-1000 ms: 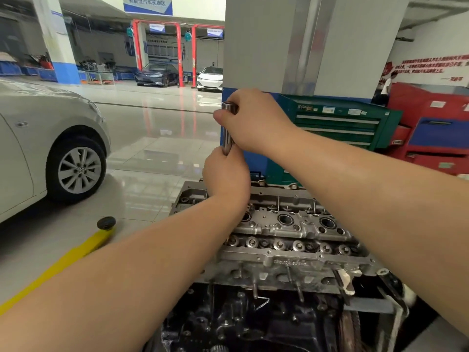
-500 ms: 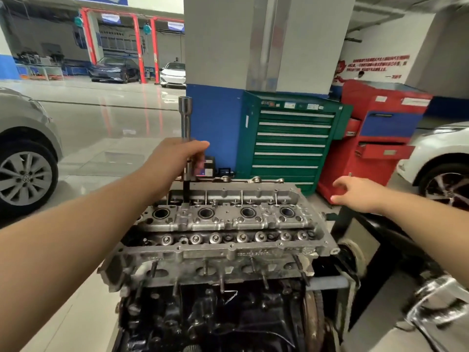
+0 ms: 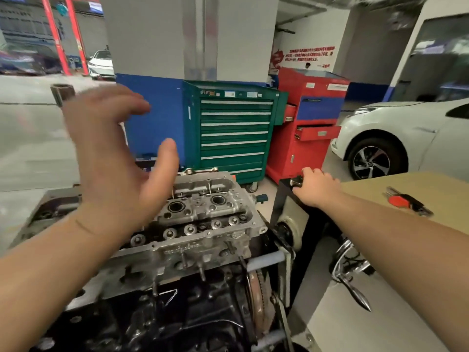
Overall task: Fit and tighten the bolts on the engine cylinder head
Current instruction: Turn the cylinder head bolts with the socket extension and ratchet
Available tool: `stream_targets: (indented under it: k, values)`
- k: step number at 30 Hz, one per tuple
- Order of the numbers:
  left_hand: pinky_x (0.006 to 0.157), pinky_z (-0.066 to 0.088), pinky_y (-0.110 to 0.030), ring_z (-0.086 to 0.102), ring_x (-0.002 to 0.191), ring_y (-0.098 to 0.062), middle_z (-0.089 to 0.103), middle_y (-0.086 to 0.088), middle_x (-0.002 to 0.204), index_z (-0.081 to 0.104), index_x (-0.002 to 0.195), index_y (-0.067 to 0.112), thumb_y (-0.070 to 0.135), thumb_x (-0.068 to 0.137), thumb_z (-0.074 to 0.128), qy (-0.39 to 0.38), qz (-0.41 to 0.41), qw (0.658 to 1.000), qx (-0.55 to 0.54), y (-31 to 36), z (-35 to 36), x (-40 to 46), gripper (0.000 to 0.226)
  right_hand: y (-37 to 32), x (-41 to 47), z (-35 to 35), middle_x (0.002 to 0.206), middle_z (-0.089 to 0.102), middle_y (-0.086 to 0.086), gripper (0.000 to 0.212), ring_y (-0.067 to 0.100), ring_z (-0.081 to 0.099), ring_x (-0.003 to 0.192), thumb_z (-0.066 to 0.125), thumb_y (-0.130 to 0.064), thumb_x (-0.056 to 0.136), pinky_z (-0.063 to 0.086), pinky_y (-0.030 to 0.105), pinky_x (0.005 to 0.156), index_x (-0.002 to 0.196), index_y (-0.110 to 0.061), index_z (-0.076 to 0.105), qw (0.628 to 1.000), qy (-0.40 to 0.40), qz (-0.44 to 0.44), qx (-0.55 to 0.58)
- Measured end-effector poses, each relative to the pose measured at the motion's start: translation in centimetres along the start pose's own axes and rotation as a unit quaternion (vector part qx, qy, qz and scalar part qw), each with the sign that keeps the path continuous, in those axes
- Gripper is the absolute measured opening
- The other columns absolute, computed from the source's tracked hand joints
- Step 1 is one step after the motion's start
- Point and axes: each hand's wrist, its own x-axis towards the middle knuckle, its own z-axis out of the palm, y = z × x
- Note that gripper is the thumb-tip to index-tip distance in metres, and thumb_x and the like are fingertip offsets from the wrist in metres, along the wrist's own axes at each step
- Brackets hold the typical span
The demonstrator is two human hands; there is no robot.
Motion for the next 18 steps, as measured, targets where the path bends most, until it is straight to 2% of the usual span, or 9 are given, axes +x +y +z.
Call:
stream_targets:
  k: [1,3,4,6,8,11,14,16,18]
  values:
    - [0.102,0.038,-0.045,0.050,0.116,-0.031,0.051,0.001,0.119,0.055,0.119,0.020,0.019,0.089,0.065,-0.067,0.030,0.997,-0.001,0.7,1.1,-0.1,0.031,0.4,-0.1,0.4,0.133,0.058,0.014,0.052,0.039,0.054,0.124,0.056,-0.053,0.093,0.046,0.050,0.103,0.132,-0.019,0.047,1.000,-0.017,-0.004,0.011]
    - [0.098,0.040,-0.042,0.048,0.117,-0.028,0.053,-0.004,0.122,0.059,0.119,0.012,0.024,0.088,0.066,-0.215,0.020,0.976,0.017,1.4,3.2,-1.0,0.033,1.0,-0.4,1.3,0.133,0.058,0.016,0.049,0.041,0.053,0.123,0.054,-0.049,0.097,0.048,0.050,0.100,0.133,-0.016,0.048,0.999,-0.018,-0.030,0.035]
    - [0.098,0.040,-0.041,0.047,0.117,-0.026,0.053,-0.002,0.123,0.061,0.119,0.014,0.027,0.088,0.065,-0.268,0.000,0.963,0.021,1.4,4.0,-1.7,0.034,1.3,-0.7,1.6,0.131,0.058,0.015,0.047,0.040,0.053,0.122,0.054,-0.048,0.099,0.049,0.050,0.098,0.133,-0.017,0.049,0.998,0.000,-0.044,0.043]
    - [0.099,0.039,-0.036,0.044,0.116,-0.018,0.050,0.006,0.122,0.061,0.118,0.022,0.032,0.089,0.064,-0.316,-0.038,0.948,0.002,0.9,5.0,-2.9,0.031,1.5,-1.3,2.0,0.125,0.061,0.011,0.039,0.036,0.056,0.116,0.056,-0.046,0.099,0.050,0.048,0.092,0.129,-0.021,0.050,0.994,0.039,-0.078,0.064]
    - [0.097,0.035,-0.031,0.042,0.114,-0.012,0.046,0.015,0.118,0.058,0.115,0.029,0.035,0.089,0.062,-0.317,-0.059,0.947,-0.008,-0.2,5.0,-3.3,0.027,1.5,-1.6,2.2,0.120,0.062,0.008,0.034,0.034,0.058,0.110,0.062,-0.041,0.098,0.051,0.047,0.088,0.124,-0.024,0.049,0.988,0.038,-0.120,0.087]
    - [0.096,0.034,-0.028,0.045,0.112,-0.013,0.045,0.018,0.115,0.059,0.113,0.028,0.032,0.088,0.062,-0.294,-0.087,0.952,0.008,-1.7,4.0,-3.1,0.025,1.1,-1.8,2.2,0.121,0.062,0.005,0.033,0.029,0.060,0.109,0.062,-0.039,0.099,0.050,0.045,0.088,0.125,-0.025,0.048,0.978,0.004,-0.170,0.117]
    - [0.095,0.031,-0.020,0.047,0.109,-0.017,0.051,0.013,0.112,0.062,0.111,0.021,0.027,0.088,0.060,-0.235,-0.080,0.968,0.041,-3.1,1.8,-2.0,0.024,-0.2,-1.5,0.7,0.118,0.064,0.003,0.035,0.026,0.063,0.106,0.058,-0.041,0.102,0.049,0.041,0.085,0.130,-0.021,0.052,0.971,0.023,-0.136,0.195]
    - [0.092,0.032,-0.028,0.051,0.105,-0.022,0.060,0.005,0.107,0.062,0.107,0.019,0.025,0.088,0.058,-0.181,-0.053,0.978,0.092,-4.0,0.2,-1.1,0.020,-2.2,-0.9,-1.7,0.107,0.066,0.003,0.033,0.029,0.064,0.100,0.054,-0.042,0.104,0.047,0.038,0.080,0.123,-0.016,0.058,0.960,0.049,-0.109,0.253]
    - [0.094,0.031,-0.032,0.054,0.104,-0.027,0.063,-0.001,0.107,0.062,0.106,0.016,0.024,0.087,0.059,-0.110,-0.026,0.985,0.134,-5.1,-1.2,-0.7,0.021,-5.2,-0.8,-5.1,0.092,0.069,0.001,0.034,0.026,0.062,0.083,0.048,-0.042,0.107,0.045,0.036,0.072,0.106,-0.013,0.065,0.931,0.042,-0.108,0.347]
